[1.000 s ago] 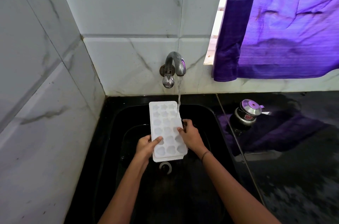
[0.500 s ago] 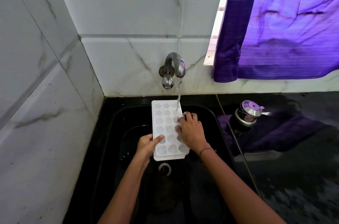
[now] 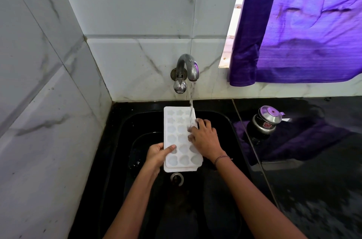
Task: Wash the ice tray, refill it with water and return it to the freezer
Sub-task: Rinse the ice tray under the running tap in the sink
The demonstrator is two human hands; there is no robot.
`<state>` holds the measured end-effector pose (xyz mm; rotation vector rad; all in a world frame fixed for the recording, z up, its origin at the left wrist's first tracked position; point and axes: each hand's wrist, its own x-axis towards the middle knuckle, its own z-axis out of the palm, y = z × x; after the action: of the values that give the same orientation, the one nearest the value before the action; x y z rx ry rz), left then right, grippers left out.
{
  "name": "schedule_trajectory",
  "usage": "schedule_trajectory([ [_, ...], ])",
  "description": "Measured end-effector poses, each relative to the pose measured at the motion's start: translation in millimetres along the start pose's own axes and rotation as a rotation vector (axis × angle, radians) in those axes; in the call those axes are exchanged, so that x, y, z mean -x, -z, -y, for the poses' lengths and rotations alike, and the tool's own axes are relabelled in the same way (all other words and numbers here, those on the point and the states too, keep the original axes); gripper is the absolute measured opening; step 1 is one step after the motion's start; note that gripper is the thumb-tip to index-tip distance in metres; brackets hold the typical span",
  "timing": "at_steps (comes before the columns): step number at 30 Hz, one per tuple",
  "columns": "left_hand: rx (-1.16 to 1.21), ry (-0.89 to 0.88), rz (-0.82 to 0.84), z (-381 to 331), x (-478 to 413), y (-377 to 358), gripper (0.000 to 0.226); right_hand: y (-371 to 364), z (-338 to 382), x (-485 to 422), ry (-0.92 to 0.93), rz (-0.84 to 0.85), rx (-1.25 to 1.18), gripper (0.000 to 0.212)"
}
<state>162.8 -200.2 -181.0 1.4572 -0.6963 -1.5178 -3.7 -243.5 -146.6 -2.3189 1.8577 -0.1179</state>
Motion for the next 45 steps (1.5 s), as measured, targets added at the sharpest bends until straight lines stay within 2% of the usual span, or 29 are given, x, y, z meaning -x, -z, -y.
schedule_trajectory([
  [6,-0.004,-0.007,0.026,-3.2,-0.7,-8.3,0.012,2.6,2.5,1.8,0.067,-0.084,-0.044,0.037],
  [24,-0.026,0.01,0.065,-7.0,-0.3,-16.1,0.014,3.6,-3.6,1.2,0.049,-0.022,0.018,0.045],
  [32,-0.048,0.032,0.061,-3.0,-1.6,-17.9,0.013,3.7,-7.1,3.0,0.064,-0.031,0.033,0.041],
  [35,-0.061,0.039,0.088,-1.8,0.6,-20.6,0.012,5.9,-8.0,3.6,0.064,-0.072,-0.019,0.038],
  [38,-0.058,0.036,0.127,-2.2,3.3,-25.1,0.016,5.5,-6.3,4.9,0.113,-0.033,0.0,0.038],
  [45,-0.041,0.046,0.16,-3.6,7.1,-31.1,0.016,5.4,-3.9,7.3,0.102,-0.013,0.014,0.039],
])
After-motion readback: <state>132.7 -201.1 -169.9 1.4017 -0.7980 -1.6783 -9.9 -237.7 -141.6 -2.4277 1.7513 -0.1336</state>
